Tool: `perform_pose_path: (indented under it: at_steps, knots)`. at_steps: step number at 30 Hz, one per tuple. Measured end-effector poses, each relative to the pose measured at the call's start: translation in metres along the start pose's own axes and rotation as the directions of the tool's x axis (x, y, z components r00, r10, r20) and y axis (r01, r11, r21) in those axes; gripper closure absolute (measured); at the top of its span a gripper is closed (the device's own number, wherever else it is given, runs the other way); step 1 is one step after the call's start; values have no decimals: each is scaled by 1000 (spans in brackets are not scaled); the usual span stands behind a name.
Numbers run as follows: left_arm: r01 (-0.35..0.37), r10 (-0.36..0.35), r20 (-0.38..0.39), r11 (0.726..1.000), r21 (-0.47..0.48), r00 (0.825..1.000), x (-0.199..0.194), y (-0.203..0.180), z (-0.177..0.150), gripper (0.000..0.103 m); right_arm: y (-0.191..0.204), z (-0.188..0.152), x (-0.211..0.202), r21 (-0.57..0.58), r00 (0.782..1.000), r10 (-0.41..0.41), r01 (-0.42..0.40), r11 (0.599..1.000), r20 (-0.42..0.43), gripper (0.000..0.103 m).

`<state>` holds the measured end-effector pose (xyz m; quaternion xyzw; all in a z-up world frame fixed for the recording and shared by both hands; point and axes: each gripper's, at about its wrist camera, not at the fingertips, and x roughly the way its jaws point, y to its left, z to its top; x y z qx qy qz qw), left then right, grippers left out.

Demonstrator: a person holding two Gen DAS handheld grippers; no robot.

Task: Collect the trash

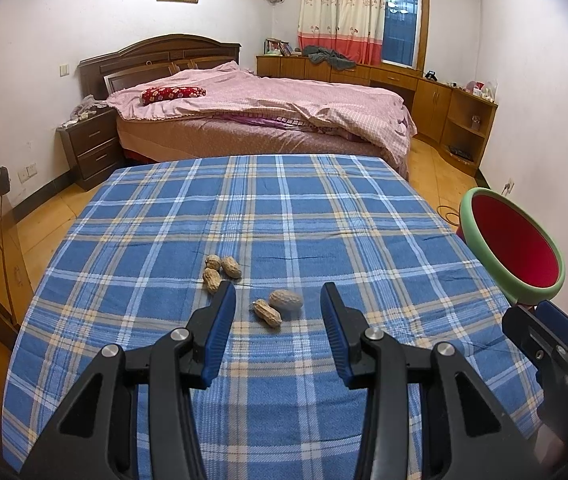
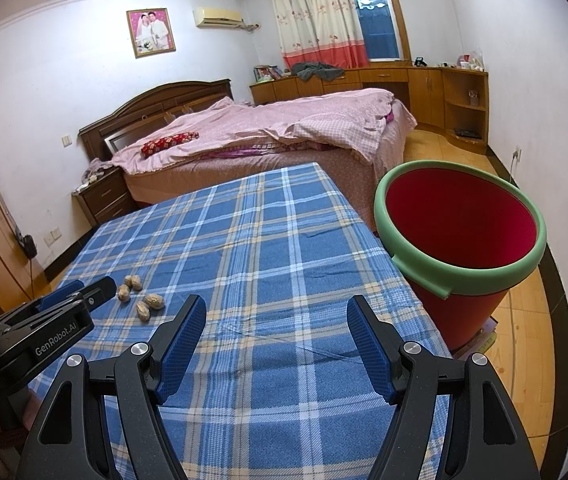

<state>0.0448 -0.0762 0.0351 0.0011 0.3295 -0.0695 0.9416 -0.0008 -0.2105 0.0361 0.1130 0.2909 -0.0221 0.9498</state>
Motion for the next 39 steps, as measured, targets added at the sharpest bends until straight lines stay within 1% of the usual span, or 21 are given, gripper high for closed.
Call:
perform_pose_path:
  at_steps: [15,25,39]
  knots:
    - [0,0,6,1000,-2,1000,-2,0,3,59,0,1,0,-2,1000,0,0,1000,4,29]
    - [3,-3,26,1000,-3,1000,-9,-1,5,59,2,4,-3,-4,1000,2,-2,1000,10,29]
    - [-1,1,27,1000,-2,1000,-11,-1,5,59,4,5,-6,-4,1000,0,0,1000,17,29]
